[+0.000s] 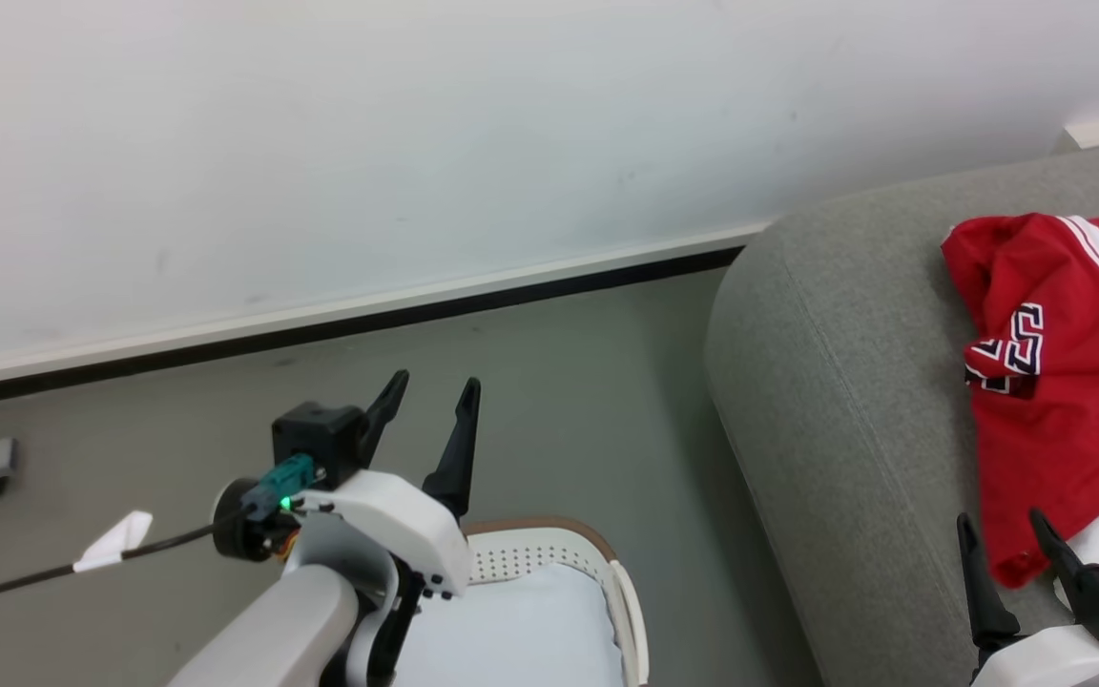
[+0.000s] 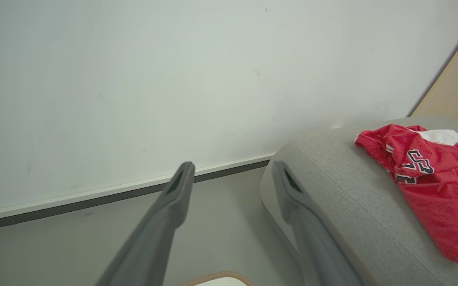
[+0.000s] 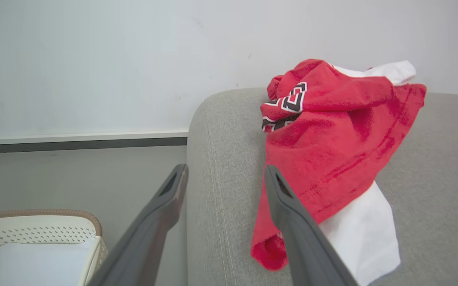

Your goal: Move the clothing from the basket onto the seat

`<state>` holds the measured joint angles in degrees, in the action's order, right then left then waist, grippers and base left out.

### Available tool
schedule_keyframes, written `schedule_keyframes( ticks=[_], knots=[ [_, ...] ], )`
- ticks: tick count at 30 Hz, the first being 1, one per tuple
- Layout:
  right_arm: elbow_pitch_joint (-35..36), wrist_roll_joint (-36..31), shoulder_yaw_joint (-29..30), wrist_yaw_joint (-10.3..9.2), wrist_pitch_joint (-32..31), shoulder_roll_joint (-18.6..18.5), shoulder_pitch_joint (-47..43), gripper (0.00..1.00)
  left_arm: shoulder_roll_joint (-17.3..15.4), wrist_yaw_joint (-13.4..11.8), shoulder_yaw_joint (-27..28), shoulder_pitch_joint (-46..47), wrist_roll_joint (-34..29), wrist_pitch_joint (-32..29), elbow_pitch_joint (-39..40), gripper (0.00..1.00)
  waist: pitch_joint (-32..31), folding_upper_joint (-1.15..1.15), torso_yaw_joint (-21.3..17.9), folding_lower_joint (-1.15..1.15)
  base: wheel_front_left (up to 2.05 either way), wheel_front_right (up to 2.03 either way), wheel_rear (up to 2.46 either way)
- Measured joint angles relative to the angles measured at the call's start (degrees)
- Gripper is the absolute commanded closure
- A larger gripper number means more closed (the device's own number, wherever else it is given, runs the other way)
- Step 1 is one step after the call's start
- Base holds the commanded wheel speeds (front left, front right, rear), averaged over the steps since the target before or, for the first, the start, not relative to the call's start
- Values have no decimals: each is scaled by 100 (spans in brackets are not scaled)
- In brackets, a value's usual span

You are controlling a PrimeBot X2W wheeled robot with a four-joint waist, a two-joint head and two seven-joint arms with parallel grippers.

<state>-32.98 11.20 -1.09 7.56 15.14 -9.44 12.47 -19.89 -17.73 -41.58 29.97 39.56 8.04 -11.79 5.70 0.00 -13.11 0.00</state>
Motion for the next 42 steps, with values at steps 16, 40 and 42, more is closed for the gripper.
schedule_keyframes(
  ticks=[16, 40, 42],
  knots=[
    [761, -105, -48, 0, -224, -143, -186, 0, -104, -125, 47, -593, 147, 209, -131, 0, -519, 0, 868, 0, 0, 0, 0],
    [1100, -265, -19, 0, -320, -66, -263, 0, -205, -428, 297, -1188, 137, 613, -299, 0, -791, 0, 1234, 0, 0, 0, 0],
    [1105, -268, -2, 0, -316, -70, -278, 0, -205, -435, 322, -1255, 135, 623, -282, 0, -796, 0, 1242, 0, 0, 0, 0]
  ],
)
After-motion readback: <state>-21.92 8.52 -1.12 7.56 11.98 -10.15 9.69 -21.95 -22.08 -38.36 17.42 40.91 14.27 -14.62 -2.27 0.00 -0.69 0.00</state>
